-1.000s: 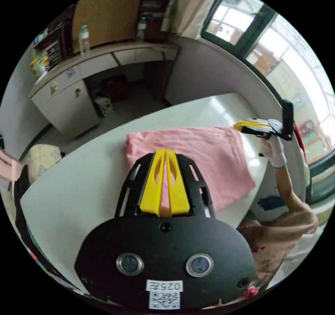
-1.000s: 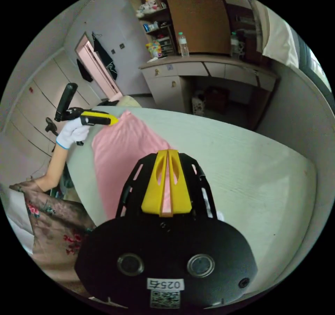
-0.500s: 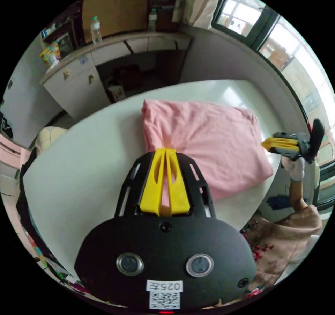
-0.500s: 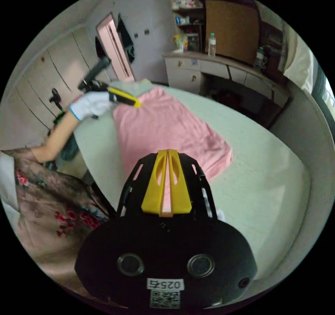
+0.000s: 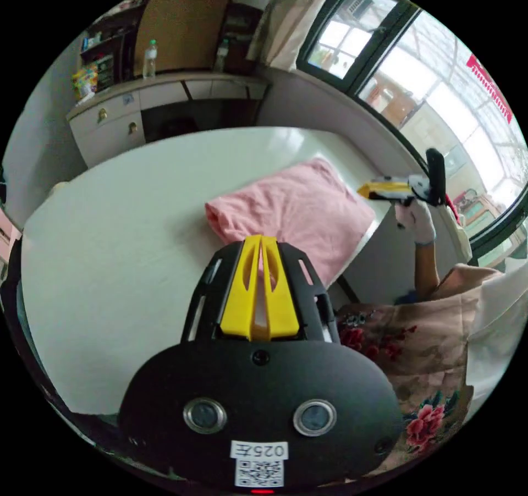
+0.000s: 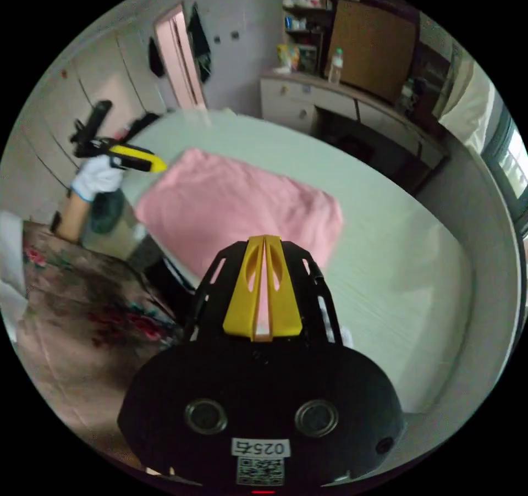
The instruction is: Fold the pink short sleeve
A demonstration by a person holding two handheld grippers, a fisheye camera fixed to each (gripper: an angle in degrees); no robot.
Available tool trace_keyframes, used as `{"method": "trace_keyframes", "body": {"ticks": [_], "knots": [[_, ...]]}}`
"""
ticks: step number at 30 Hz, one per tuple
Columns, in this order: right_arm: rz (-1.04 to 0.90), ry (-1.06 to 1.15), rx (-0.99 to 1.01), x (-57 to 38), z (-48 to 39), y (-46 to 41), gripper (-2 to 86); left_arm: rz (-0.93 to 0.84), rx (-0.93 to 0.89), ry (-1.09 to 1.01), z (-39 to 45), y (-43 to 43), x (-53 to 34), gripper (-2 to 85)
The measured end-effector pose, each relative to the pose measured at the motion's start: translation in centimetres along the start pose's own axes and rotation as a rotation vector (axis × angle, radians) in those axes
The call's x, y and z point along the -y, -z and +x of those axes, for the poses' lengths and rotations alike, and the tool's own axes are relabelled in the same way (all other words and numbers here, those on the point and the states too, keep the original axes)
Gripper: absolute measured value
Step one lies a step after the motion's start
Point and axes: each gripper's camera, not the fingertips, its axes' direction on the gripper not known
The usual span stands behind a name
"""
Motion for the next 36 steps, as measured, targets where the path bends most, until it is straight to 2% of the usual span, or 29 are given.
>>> {"method": "trace_keyframes", "body": {"ticks": [2,3,8,10,13,18,21,23,26,27,28,31,34,36], "knots": [[0.171,0.039,0.222,0.4,-4.0,-1.0,-0.9,-0.014,-0.053,-0.01,-1.3,-0.2,3.1,-1.0],[0.186,0.041,0.239,0.6,-5.0,-1.8,-0.9,-0.029,-0.05,-0.001,-1.7,-0.8,3.9,-1.0],[0.147,0.088,0.014,2.4,-12.4,-11.9,-0.9,-0.152,0.126,0.049,-4.5,-8.6,9.4,-0.9],[0.077,0.076,0.033,2.2,-12.8,-15.0,-0.9,-0.151,0.081,0.097,-5.6,-8.2,10.1,-0.9],[0.151,0.057,0.026,0.1,-12.5,-16.8,-0.9,-0.14,0.076,0.065,-5.7,-7.4,11.0,-1.0],[0.103,0.063,0.126,1.1,-10.6,-18.5,-1.0,-0.118,0.11,0.104,-4.5,-5.0,11.9,-1.1],[0.236,0.058,0.199,0.1,-10.2,-17.9,-0.9,-0.048,0.037,0.097,-1.3,-1.2,10.2,-1.1],[0.304,0.018,0.101,-0.6,-10.4,-17.4,-0.9,-0.019,-0.047,0.073,1.0,0.5,8.8,-1.1],[0.268,-0.039,-0.093,-0.5,-10.2,-19.1,-0.9,-0.111,0.114,0.108,1.3,-0.8,8.3,-1.0],[0.243,-0.042,-0.122,-0.4,-10.1,-19.9,-0.9,-0.1,0.105,0.111,1.0,-0.8,8.2,-1.0],[0.174,-0.036,-0.156,-0.2,-9.7,-21.7,-0.9,-0.064,0.048,0.159,0.1,-0.1,8.0,-1.0],[0.259,-0.095,-0.064,-0.8,-8.5,-22.3,-0.9,-0.001,-0.065,0.254,-0.8,2.5,8.3,-1.1],[0.42,-0.182,-0.227,-2.1,-7.8,-20.4,-0.8,0.134,-0.243,0.194,2.7,5.7,8.5,-1.1],[0.438,-0.258,-0.35,-2.7,-6.5,-20.4,-0.8,0.14,-0.212,0.142,5.9,6.1,9.1,-1.0]]}}
